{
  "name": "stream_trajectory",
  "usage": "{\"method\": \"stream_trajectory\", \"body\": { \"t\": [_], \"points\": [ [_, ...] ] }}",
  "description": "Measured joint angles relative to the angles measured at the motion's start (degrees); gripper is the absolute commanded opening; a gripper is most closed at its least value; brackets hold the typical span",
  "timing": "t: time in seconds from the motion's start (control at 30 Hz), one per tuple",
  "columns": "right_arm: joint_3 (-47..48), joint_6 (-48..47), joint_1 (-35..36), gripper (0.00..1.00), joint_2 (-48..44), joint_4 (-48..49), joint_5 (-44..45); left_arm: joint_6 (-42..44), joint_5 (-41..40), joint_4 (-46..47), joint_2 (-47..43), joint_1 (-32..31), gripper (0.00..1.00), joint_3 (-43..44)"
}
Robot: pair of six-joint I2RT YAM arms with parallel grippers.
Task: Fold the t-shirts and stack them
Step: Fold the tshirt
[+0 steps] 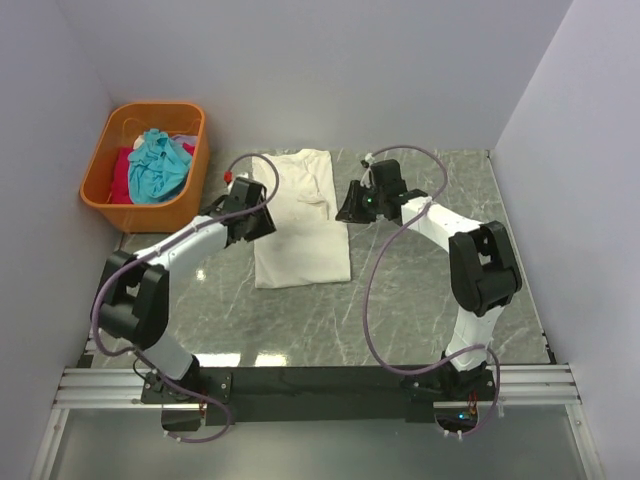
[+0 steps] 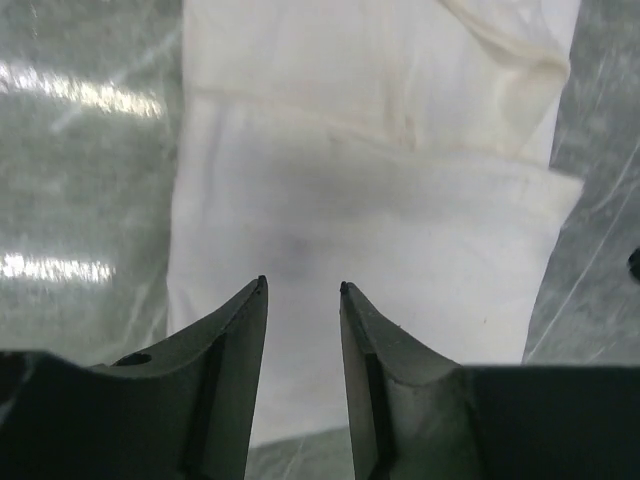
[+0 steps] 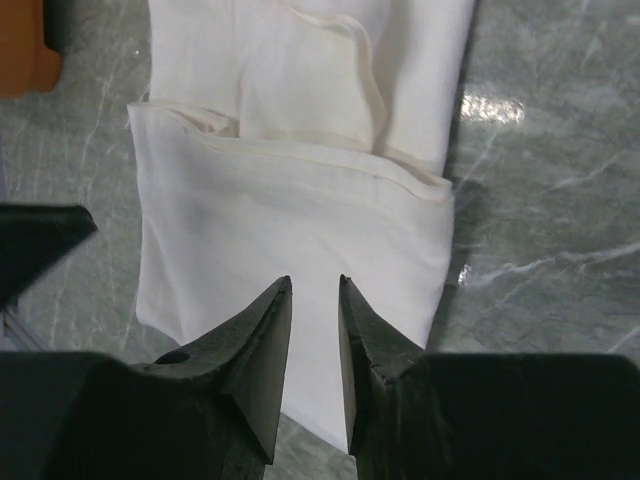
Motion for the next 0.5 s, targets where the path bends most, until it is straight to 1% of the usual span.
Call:
{"method": "stream_trajectory", "body": {
  "t": [0.07,0.13,0.3,0.4,0.5],
  "points": [
    [-1.4,0.7,-1.5,0.34,0.9,1.0,-2.2,0.3,1.0,2.0,2.3,2.5,0.41,1.3],
    [-2.2,1.4,-2.7,0.34,1.9,2.5,-4.4,0.5,2.3,3.9,5.0,4.1,0.38,2.4],
    [-1.9,4.4,-4.9,0.34,6.1,8.5,-10.1,0.9,4.5,7.5,12.5,6.1,0.33,3.7],
    [-0.2,6.2,-5.5,0.33,11.6,10.7,-12.5,0.4,4.9,9.0,16.6,7.4,0.29,3.7],
    [1.7,8.3,-5.9,0.33,17.4,12.2,-14.1,-1.4,6.4,11.7,17.8,9.5,0.29,4.1]
  ]
}}
